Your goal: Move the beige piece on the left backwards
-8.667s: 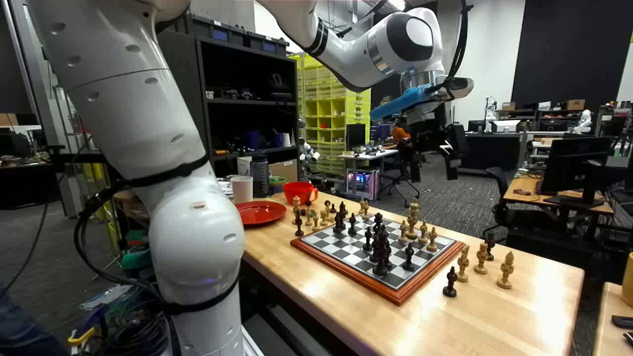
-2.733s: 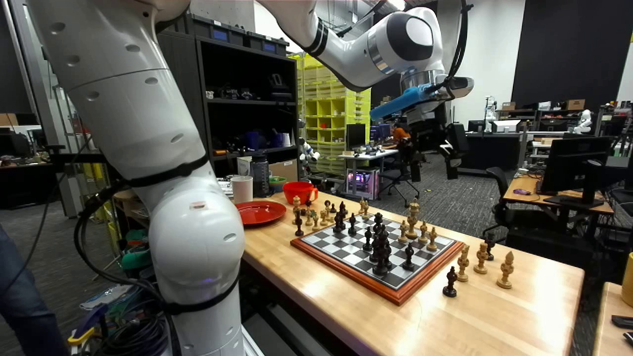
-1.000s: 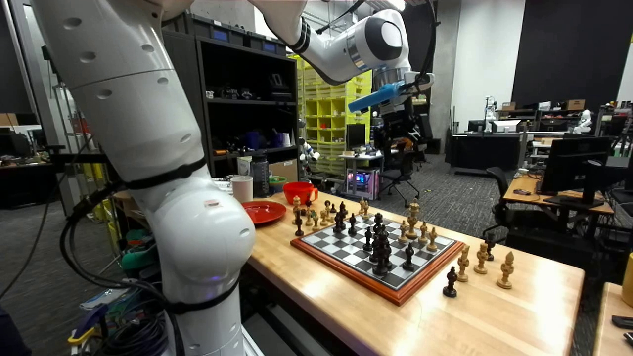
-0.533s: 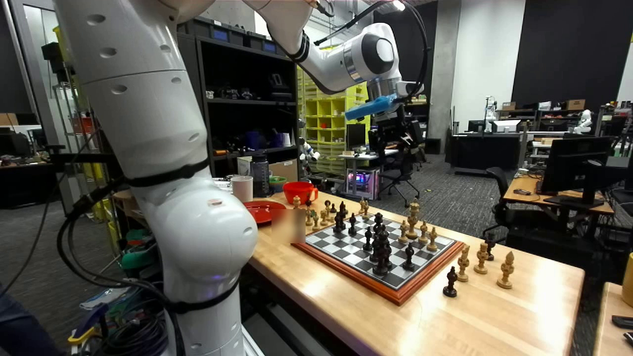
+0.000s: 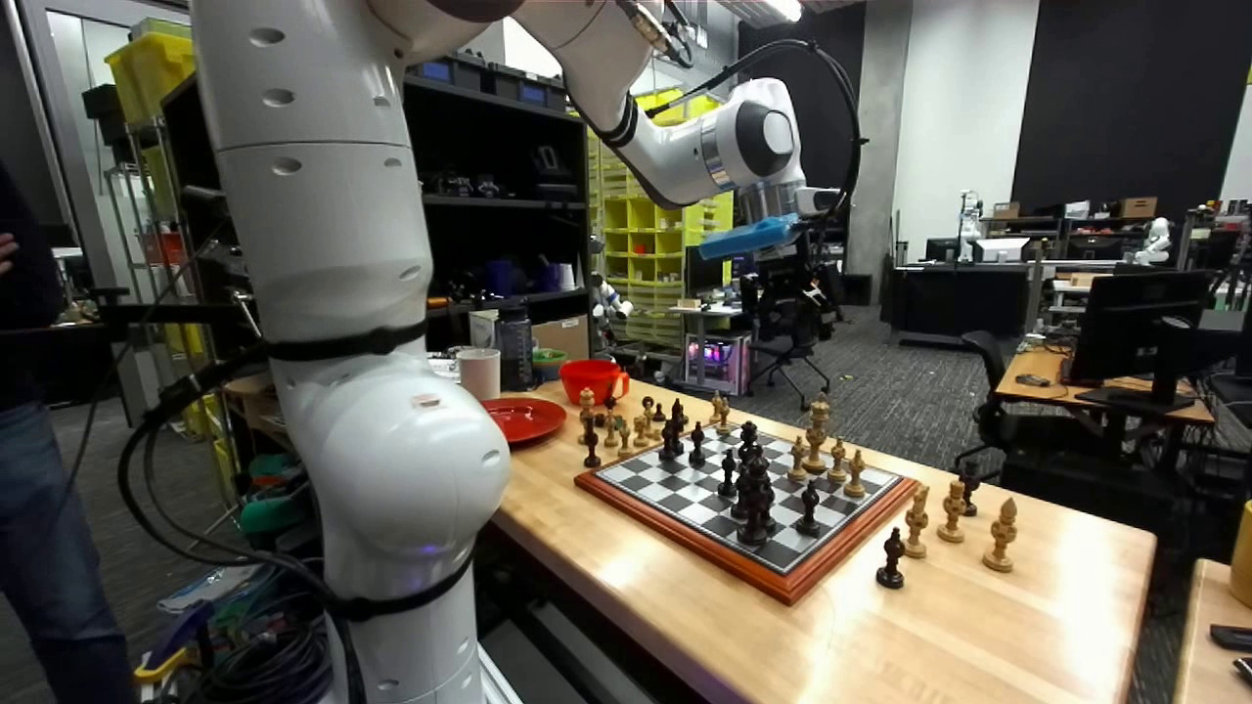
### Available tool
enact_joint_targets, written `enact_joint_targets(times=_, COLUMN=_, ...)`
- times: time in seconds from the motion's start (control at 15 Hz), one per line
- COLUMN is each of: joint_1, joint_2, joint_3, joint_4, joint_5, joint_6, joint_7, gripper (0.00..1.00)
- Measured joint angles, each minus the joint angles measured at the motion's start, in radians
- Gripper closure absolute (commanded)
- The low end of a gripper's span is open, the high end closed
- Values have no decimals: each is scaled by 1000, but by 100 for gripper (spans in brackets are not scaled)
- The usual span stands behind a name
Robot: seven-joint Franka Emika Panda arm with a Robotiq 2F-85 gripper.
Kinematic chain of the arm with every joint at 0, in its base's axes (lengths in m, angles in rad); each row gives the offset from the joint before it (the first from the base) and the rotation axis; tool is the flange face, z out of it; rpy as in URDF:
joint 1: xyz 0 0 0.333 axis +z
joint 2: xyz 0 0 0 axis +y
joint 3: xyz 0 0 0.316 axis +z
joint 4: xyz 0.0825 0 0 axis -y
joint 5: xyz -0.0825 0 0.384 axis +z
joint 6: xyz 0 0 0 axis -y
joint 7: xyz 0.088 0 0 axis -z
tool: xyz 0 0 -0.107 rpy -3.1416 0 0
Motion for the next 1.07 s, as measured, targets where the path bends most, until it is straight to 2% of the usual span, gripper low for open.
enact_joint_targets(times=1.07, joint_1=0, joint_2=204, joint_3=-25, joint_4=138, joint_5=28, joint_6=1, joint_7=-2, gripper=0)
